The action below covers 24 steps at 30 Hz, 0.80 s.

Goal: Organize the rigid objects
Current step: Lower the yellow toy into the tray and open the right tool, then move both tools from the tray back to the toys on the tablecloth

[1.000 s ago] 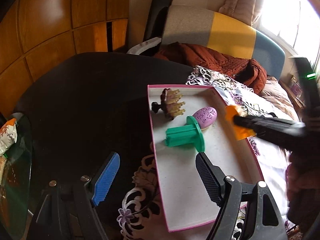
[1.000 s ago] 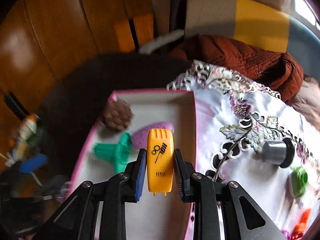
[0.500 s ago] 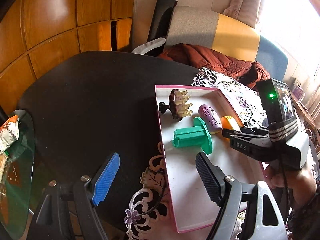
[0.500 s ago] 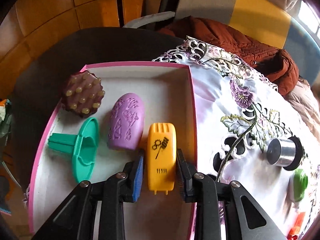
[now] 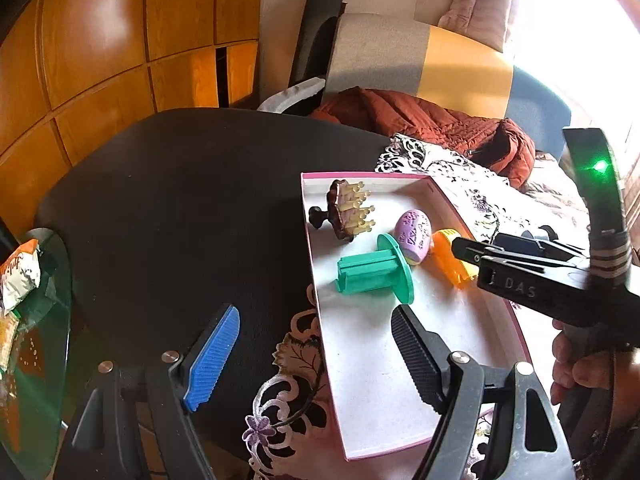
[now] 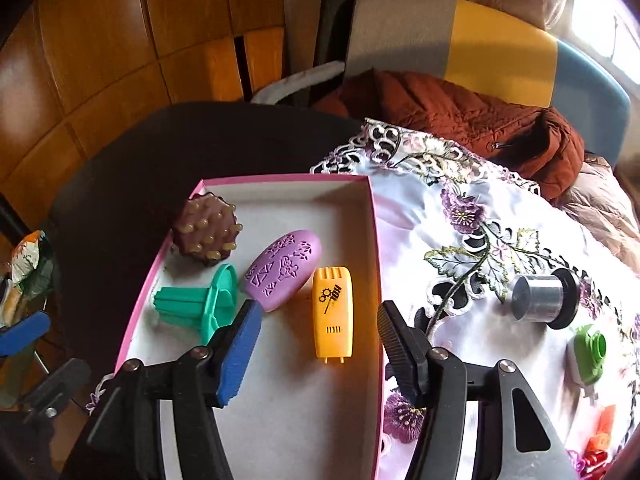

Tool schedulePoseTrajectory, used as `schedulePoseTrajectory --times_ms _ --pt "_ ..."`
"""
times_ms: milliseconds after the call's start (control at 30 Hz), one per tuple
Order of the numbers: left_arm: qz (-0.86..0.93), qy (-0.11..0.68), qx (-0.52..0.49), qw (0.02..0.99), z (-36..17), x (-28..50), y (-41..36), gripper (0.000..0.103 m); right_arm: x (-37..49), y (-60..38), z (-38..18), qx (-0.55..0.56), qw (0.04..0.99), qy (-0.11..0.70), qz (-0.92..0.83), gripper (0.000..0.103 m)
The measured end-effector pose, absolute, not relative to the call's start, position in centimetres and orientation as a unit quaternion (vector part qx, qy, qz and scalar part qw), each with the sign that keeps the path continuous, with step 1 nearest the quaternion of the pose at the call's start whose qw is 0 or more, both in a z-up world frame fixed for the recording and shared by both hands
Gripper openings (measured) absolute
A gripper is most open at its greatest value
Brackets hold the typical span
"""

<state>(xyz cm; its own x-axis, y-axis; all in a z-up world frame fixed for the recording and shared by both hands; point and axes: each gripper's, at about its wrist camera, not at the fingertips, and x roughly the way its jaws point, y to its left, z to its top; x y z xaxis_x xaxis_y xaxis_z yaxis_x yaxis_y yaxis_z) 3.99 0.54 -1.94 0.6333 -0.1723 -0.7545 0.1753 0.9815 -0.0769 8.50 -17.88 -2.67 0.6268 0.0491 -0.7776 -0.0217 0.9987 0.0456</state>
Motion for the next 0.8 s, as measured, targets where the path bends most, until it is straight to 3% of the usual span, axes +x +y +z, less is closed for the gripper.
schedulePoseTrajectory --times_ms 500,667,800 --pt "-0.108 0.415 0.019 0.903 -1.6 3.3 -0.9 0.08 5.8 -18.5 -0.4 0.013 0.919 0.395 0.01 0.065" --pt "-0.11 0.413 0.026 0.904 -1.4 3.3 -1.4 0.08 4.8 -19.3 0.4 0.007 0.925 0.38 0.003 0.077" --pt "-0.116 0.413 0.031 0.903 -1.4 3.1 -1.8 0.08 4.0 -20.8 1.0 0.002 0.928 0.373 -0.012 0.078"
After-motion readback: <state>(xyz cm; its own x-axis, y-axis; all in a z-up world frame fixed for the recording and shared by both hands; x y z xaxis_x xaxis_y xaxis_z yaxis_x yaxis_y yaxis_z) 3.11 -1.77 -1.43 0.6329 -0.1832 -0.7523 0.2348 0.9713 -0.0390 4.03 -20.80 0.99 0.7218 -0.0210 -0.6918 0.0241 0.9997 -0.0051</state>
